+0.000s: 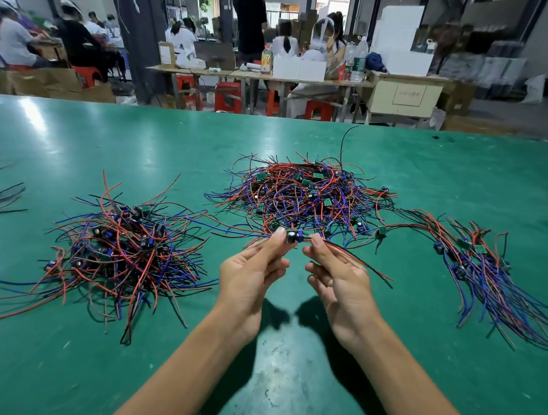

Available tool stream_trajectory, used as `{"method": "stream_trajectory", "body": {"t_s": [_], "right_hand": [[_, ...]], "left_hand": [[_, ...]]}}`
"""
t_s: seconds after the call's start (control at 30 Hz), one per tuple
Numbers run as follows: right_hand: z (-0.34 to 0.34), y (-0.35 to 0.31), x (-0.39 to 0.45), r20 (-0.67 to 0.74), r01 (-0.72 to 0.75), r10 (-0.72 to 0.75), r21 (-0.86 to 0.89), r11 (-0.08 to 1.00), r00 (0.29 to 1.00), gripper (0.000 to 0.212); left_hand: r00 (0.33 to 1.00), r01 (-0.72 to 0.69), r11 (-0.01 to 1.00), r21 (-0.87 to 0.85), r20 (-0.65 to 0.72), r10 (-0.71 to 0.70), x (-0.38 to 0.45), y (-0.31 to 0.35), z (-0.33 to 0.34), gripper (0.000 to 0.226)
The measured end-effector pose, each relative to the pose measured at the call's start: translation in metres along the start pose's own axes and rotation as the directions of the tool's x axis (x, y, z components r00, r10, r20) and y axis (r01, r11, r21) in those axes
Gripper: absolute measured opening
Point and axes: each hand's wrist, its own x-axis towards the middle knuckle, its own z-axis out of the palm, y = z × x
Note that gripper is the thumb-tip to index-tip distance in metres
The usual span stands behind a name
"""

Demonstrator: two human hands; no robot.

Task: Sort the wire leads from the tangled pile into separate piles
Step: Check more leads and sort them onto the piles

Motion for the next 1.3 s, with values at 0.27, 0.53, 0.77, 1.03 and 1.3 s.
{"method": "stream_trajectory", "body": {"t_s": [0.27,0.53,0.77,1.03,1.3], "right_hand": [[-0.009,-0.017,0.005,0.078,-0.095,0.089,0.087,0.992,0.993,0.008],[-0.028,-0.039,0.013,0.16,-0.114,0.122,-0.063,0.992,0.98,0.035],[-0.036,-0.024,0.015,0.254,0.105,0.029,-0.499,0.86,0.967,0.027],[-0.039,-0.002,0.026,0.293,0.419,-0.316,-0.768,0.484,0.902,0.017],[-0.024,0.008,0.019,0.282,0.397,-0.28,-0.622,0.675,0.917,0.016]], "left_hand": [[0.921,-0.381,0.894,0.237,0.184,0.344,-0.005,-0.006,0.001,0.013],[0.611,-0.723,0.164,0.671,0.51,0.606,0.015,0.008,-0.027,0.026],[0.934,-0.13,0.872,0.473,0.353,-0.052,-0.002,0.003,-0.007,0.033],[0.956,0.098,0.903,0.418,0.211,-0.202,-0.001,-0.007,-0.007,0.018],[0.987,0.018,0.905,0.425,0.138,-0.084,0.001,-0.005,-0.006,0.018]]}}
